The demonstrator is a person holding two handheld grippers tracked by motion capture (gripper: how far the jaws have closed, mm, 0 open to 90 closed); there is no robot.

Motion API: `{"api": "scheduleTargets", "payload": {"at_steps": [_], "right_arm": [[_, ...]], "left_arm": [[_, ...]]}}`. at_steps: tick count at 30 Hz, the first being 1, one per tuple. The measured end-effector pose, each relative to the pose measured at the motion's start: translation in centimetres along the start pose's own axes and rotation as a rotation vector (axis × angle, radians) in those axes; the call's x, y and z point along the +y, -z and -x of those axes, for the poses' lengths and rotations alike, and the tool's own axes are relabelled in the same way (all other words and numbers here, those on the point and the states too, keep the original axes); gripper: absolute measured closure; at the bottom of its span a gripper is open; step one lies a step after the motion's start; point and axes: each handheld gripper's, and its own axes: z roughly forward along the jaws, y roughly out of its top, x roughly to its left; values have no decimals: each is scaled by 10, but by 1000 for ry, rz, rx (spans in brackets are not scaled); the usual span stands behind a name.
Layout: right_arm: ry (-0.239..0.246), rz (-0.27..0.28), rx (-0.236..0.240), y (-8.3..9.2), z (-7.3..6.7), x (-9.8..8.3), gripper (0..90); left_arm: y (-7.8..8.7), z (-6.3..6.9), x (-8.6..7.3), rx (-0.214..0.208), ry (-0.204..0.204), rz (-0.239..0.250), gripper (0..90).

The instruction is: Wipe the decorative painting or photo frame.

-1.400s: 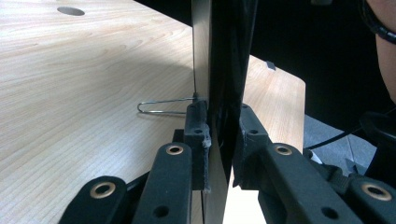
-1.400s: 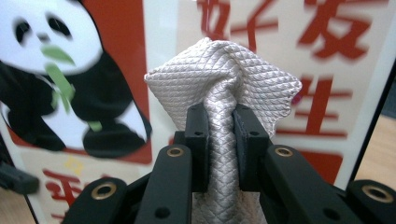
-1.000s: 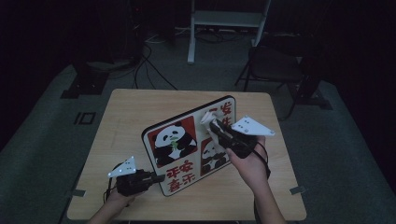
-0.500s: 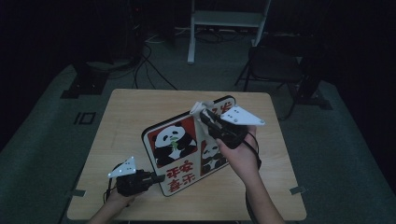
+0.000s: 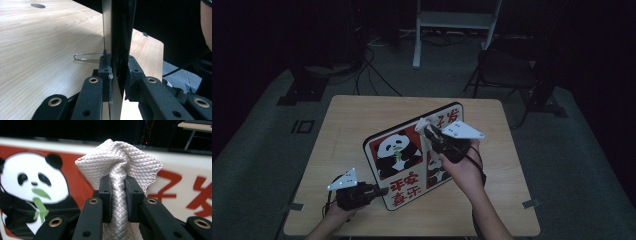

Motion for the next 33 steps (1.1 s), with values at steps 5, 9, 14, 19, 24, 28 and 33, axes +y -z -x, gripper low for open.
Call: {"api": "scheduleTargets", "payload": {"at_steps": [5, 9, 14, 19, 24, 28, 33], "right_arm": [[-1, -26, 2, -1, -1, -17, 778], [-7, -54, 3, -2, -1, -31, 778], [-9, -86, 3, -2, -2, -46, 778], [-15, -122, 8, -2, -2, -61, 778], [-21, -148, 9, -3, -4, -75, 778], [-28, -186, 16, -4, -4, -89, 778], [-45, -225, 25, -5, -5, -105, 778]], "left_arm": [[0, 0, 0, -3, -1, -2, 791], [0, 0, 0, -3, 0, -2, 791], [0, 0, 0, -2, 2, -3, 791], [0, 1, 0, -1, 1, -4, 791], [0, 1, 0, -1, 1, -2, 790], [0, 1, 0, -1, -1, -4, 791], [0, 1, 0, -2, 0, -3, 791]]}}
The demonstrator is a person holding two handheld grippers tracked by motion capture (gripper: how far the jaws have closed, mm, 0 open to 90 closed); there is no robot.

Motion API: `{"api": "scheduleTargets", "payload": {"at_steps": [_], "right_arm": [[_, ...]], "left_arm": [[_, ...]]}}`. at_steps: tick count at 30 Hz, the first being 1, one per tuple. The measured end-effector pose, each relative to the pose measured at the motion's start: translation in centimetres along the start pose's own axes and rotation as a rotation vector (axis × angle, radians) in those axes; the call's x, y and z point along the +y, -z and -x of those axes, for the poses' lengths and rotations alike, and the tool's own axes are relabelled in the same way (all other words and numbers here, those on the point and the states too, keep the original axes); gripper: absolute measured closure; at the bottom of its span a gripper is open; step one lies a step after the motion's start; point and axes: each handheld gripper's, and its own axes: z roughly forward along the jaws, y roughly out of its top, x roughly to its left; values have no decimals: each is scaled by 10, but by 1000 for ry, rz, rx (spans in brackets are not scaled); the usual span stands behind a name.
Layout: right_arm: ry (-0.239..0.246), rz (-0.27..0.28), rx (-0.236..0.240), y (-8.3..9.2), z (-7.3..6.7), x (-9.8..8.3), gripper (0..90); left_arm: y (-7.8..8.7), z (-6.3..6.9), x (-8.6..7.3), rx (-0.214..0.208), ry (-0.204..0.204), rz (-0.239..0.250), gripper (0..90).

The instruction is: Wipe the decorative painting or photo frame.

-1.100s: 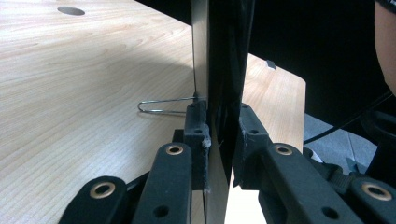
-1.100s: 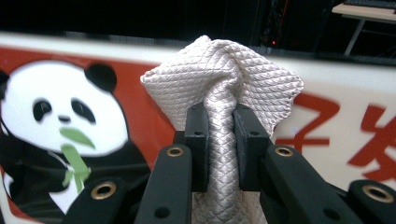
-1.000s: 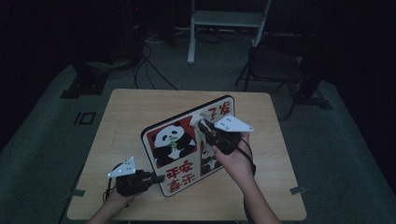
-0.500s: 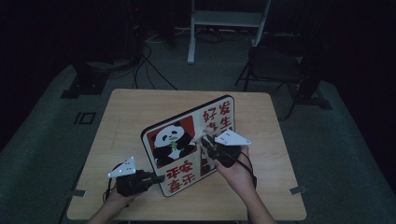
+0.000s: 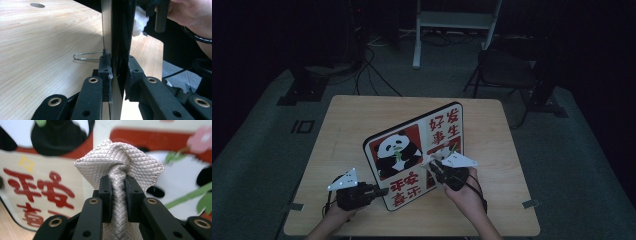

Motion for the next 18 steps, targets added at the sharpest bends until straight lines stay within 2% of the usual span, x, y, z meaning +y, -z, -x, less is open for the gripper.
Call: {"api": "scheduleTargets", "payload": {"at_steps": [11, 18], "right_arm": [[-14, -92, 11, -11, -1, -31, 778], [-12, -135, 14, -15, -2, -42, 777]], "left_arm": [[0, 0, 0, 0, -2, -1, 791], [0, 0, 0, 0, 0, 0, 791]]}}
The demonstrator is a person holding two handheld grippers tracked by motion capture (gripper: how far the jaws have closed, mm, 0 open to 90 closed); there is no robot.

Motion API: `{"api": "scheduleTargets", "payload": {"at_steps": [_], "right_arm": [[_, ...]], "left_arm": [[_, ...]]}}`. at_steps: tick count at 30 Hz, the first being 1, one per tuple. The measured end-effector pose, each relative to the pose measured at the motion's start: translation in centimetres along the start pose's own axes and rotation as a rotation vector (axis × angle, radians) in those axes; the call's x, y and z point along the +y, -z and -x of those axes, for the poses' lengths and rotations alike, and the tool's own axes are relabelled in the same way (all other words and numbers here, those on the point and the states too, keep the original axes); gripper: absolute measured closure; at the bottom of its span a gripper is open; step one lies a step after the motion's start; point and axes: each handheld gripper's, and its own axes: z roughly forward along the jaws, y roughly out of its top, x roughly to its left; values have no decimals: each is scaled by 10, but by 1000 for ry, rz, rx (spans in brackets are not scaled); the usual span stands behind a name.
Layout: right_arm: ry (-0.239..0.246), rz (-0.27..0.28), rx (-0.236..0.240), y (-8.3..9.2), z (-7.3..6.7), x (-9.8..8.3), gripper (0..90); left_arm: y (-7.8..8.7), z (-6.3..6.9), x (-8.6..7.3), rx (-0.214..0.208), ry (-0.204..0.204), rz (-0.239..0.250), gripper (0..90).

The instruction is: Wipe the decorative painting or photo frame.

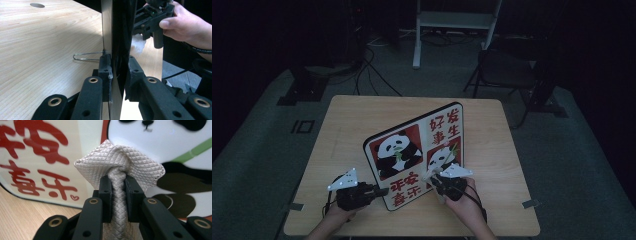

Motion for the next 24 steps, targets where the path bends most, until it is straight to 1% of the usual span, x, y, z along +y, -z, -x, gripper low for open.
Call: {"api": "scheduleTargets", "payload": {"at_steps": [17, 20, 21, 24], "right_arm": [[-18, -89, 19, -12, 3, -19, 777], [-9, -106, 15, -14, 2, -22, 777], [-10, -120, 17, -16, 1, -24, 776], [-17, -132, 25, -17, 1, -26, 777]], "left_arm": [[0, 0, 0, -2, 0, 2, 791], [0, 0, 0, -1, 0, 2, 791], [0, 0, 0, 0, 1, 3, 791], [0, 0, 0, 0, 2, 3, 791]]}}
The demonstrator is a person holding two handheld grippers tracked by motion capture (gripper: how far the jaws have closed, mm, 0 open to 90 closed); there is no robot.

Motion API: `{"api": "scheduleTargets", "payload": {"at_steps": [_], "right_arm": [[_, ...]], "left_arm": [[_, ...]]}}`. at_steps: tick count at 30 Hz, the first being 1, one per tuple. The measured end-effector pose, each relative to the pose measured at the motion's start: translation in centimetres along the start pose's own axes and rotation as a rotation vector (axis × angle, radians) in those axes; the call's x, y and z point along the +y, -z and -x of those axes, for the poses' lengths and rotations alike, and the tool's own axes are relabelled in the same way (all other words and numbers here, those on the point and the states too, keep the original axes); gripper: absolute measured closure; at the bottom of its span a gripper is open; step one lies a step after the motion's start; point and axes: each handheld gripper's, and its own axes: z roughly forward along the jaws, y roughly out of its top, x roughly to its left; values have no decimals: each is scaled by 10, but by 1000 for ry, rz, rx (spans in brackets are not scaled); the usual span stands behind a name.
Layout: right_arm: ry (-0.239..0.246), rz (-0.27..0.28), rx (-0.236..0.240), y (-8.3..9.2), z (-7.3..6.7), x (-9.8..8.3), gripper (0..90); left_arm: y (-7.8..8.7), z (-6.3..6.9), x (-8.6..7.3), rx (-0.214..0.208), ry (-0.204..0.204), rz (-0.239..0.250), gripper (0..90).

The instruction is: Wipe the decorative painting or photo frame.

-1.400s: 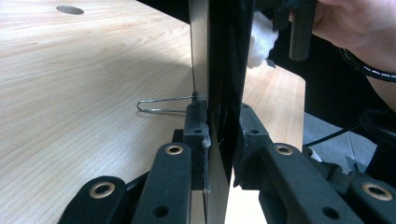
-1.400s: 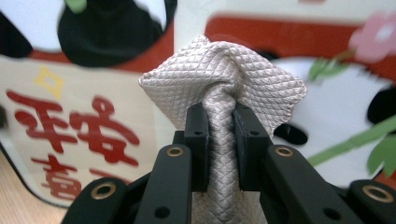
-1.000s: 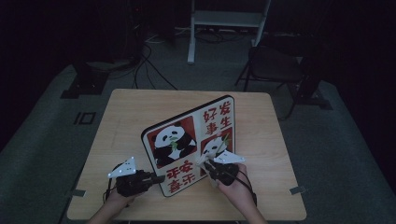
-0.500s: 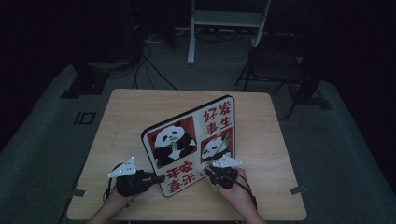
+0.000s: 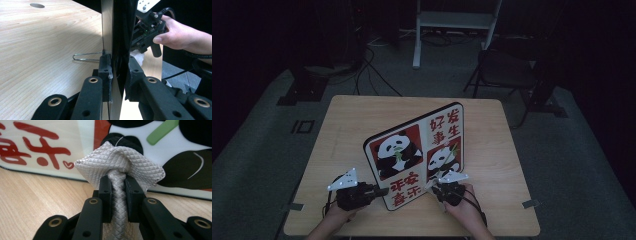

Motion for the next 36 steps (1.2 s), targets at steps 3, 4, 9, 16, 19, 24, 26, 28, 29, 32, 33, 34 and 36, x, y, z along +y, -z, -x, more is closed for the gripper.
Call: {"api": "scheduleTargets", "payload": {"at_steps": [3, 4, 9, 16, 19, 24, 26, 28, 29, 32, 33, 34, 36], "right_arm": [[2, 7, 12, 4, -1, 3, 778], [5, 21, 16, 8, -2, 6, 778], [21, 115, 19, 31, -7, 28, 778], [54, 251, 22, 65, -13, 61, 777], [64, 300, 22, 76, -16, 73, 777], [80, 361, 18, 91, -18, 90, 777], [86, 387, 15, 98, -19, 98, 777], [94, 412, 9, 104, -20, 106, 777], [96, 418, 9, 107, -21, 109, 778], [104, 450, 10, 114, -23, 119, 778], [106, 462, 12, 116, -24, 122, 777], [108, 467, 11, 117, -24, 125, 777], [107, 481, 11, 119, -25, 131, 777]], "left_arm": [[0, 0, 0, 0, -1, -1, 792], [0, 0, 0, 0, -2, -1, 792], [0, 0, 0, 1, -1, 0, 792], [0, 0, 0, 2, -4, -2, 792], [0, 0, 0, 2, -3, 0, 792], [0, 0, 0, 1, -4, -2, 792], [0, 0, 0, 1, -4, -2, 792], [0, 0, 0, 2, -5, -3, 792], [0, 0, 0, 2, -5, -3, 793], [0, 0, 0, 3, -7, -4, 793], [0, 0, 0, 3, -7, -3, 792], [0, 0, 0, 2, -7, -3, 792], [0, 0, 1, 3, -7, -4, 793]]}}
